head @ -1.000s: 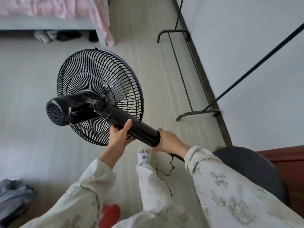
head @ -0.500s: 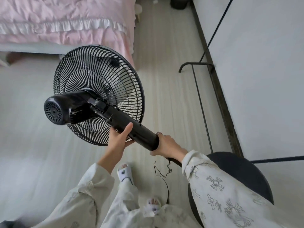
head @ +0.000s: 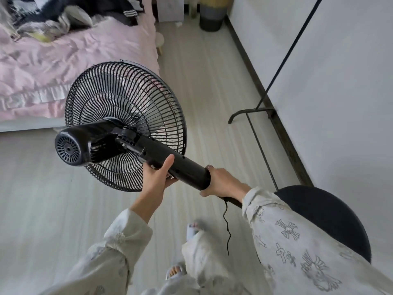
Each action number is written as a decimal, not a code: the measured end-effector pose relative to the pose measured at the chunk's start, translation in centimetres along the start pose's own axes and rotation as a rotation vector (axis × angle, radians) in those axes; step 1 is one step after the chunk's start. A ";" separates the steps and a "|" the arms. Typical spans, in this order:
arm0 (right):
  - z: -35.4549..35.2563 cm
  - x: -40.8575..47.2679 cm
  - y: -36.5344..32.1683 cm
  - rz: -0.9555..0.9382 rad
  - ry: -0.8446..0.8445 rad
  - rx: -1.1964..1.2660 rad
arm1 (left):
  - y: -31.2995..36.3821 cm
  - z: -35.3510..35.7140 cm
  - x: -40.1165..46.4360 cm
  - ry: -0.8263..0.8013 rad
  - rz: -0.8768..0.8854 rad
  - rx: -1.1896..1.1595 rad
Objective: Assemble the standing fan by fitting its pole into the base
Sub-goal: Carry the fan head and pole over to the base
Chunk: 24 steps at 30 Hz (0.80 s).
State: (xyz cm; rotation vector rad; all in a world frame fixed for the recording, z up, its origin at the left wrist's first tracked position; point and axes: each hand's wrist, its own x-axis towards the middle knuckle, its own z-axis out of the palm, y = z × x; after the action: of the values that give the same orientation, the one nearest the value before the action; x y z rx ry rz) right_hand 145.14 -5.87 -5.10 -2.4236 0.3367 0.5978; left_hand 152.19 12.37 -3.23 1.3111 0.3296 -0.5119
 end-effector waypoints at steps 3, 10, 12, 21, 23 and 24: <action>-4.9 7.4 0.0 -0.001 0.004 0.023 | 4.0 3.3 7.4 0.000 0.001 0.022; -16.4 22.8 0.0 -0.035 -0.016 0.030 | 12.9 11.4 21.9 0.020 0.047 0.058; -20.3 27.5 -0.4 -0.040 -0.006 0.032 | 16.1 13.7 26.4 0.033 0.050 0.059; -32.9 45.8 -2.3 -0.094 0.004 0.033 | 26.2 20.5 44.4 0.062 0.095 0.054; -35.8 50.8 -2.7 -0.093 0.004 0.013 | 28.2 21.9 49.7 0.039 0.093 0.050; -37.3 53.3 -2.9 -0.083 0.006 0.009 | 29.3 22.8 52.4 0.024 0.094 0.051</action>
State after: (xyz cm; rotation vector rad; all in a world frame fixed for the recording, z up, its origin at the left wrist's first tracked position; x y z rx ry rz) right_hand 204.89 -31.75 -3.39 -2.4181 0.2393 0.5515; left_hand 210.80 -13.66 -0.21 1.3757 0.2746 -0.4280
